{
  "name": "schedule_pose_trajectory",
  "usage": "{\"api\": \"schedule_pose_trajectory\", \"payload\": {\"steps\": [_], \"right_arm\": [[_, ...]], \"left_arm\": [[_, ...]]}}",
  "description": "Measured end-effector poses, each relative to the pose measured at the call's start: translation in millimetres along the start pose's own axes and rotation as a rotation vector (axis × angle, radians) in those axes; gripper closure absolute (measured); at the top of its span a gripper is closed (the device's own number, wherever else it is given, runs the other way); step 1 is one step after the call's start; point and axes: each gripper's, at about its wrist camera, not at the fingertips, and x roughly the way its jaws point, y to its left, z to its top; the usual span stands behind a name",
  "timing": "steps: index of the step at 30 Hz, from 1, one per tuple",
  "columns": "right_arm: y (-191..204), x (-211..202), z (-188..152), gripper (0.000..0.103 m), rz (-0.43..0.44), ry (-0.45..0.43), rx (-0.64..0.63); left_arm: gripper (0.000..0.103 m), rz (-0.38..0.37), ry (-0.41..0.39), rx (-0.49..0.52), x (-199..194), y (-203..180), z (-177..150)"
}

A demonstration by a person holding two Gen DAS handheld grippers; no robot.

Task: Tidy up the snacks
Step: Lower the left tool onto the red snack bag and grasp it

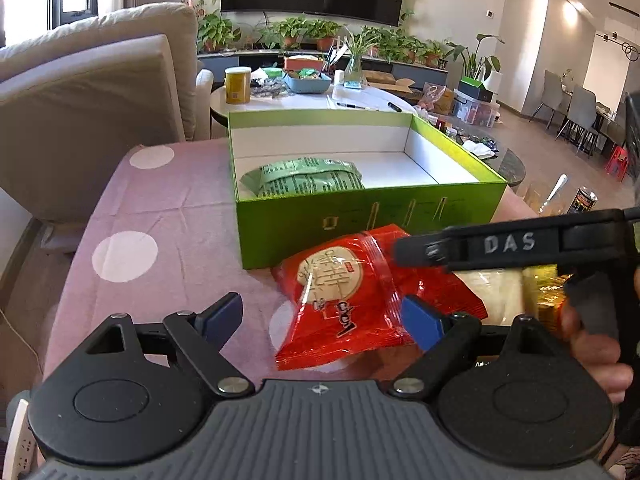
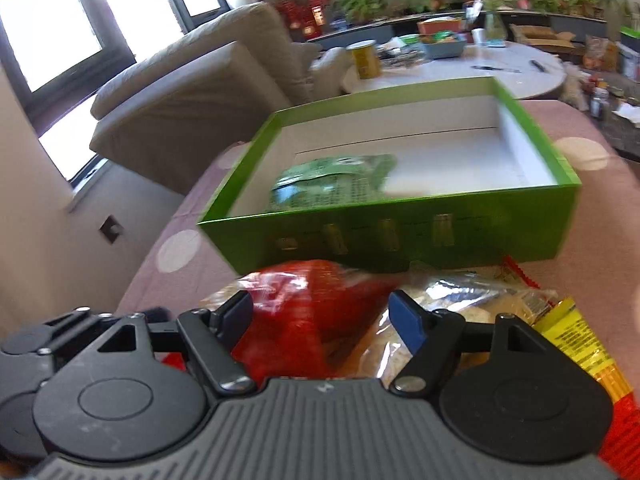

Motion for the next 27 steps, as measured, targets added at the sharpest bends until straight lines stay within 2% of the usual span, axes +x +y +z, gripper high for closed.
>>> {"api": "schedule_pose_trajectory", "payload": {"steps": [2,3,10,12,13,15,17,23,25,27], "right_arm": [[-7.4,-5.2,0.9,0.033,-0.06,-0.017,0.026],[-11.1,-7.0,1.6,0.033,-0.061,-0.021,0.05],[-13.3,-3.2,11.9,0.031,0.057,0.026,0.136],[-8.1,3.1,15.3,0.028,0.064,0.044,0.129],[-4.7,8.5,16.2,0.023,0.066,0.063,0.118],[1.4,22.1,16.9,0.021,0.068,0.127,0.081],[7.3,28.4,14.5,0.018,0.056,0.135,0.043],[9.4,36.3,14.2,0.019,0.068,0.137,0.047],[9.0,38.3,14.3,0.031,0.087,0.149,0.053],[7.5,39.4,15.5,0.034,0.098,0.139,0.052]], "left_arm": [[0.017,-0.002,-0.004,0.001,2.1,-0.3,2.1],[0.017,-0.004,-0.003,0.003,4.0,-0.2,3.0],[0.014,-0.039,0.026,0.013,23.5,-2.4,10.6],[0.014,-0.056,0.032,0.0,26.6,-1.3,10.2],[0.013,-0.064,0.037,-0.011,28.3,0.2,9.6],[0.01,-0.08,0.052,-0.039,31.4,4.4,7.9],[0.009,-0.098,0.066,-0.062,35.3,9.1,5.9],[0.009,-0.136,0.094,-0.094,47.1,14.1,5.7],[0.018,-0.173,0.101,-0.117,50.7,16.1,5.7],[0.021,-0.203,0.101,-0.132,52.7,16.6,5.0]]}}
